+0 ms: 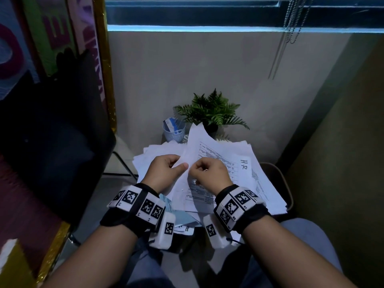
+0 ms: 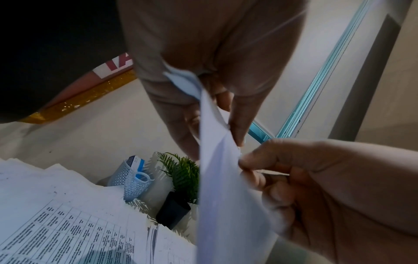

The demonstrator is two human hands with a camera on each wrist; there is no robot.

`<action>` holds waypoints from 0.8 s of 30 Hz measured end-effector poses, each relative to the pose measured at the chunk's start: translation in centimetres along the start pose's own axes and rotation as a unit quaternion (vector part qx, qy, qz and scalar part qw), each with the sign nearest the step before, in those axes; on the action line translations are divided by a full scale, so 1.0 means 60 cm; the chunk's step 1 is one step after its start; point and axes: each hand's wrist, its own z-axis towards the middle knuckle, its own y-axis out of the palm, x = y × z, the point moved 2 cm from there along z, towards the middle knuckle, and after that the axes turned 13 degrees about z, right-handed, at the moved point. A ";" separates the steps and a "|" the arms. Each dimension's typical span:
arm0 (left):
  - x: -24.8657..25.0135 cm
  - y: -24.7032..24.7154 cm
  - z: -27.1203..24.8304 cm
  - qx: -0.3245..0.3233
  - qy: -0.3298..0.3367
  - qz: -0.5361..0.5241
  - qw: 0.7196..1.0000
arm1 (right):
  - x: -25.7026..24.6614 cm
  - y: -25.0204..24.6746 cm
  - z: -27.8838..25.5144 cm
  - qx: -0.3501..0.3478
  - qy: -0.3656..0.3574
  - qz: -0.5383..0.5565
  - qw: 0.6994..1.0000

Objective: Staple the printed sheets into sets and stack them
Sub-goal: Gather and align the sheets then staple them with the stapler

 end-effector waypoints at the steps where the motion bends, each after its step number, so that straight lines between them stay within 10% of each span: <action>1: 0.000 0.001 0.000 -0.003 0.002 0.002 1.000 | 0.000 0.001 0.001 0.000 -0.008 -0.008 1.000; 17: -0.015 0.014 0.010 0.011 -0.001 0.058 0.998 | 0.004 -0.018 0.025 0.084 -0.095 0.048 0.991; 24: -0.034 -0.005 0.041 0.039 -0.041 0.268 0.962 | 0.061 -0.152 0.083 0.120 0.011 -0.103 0.987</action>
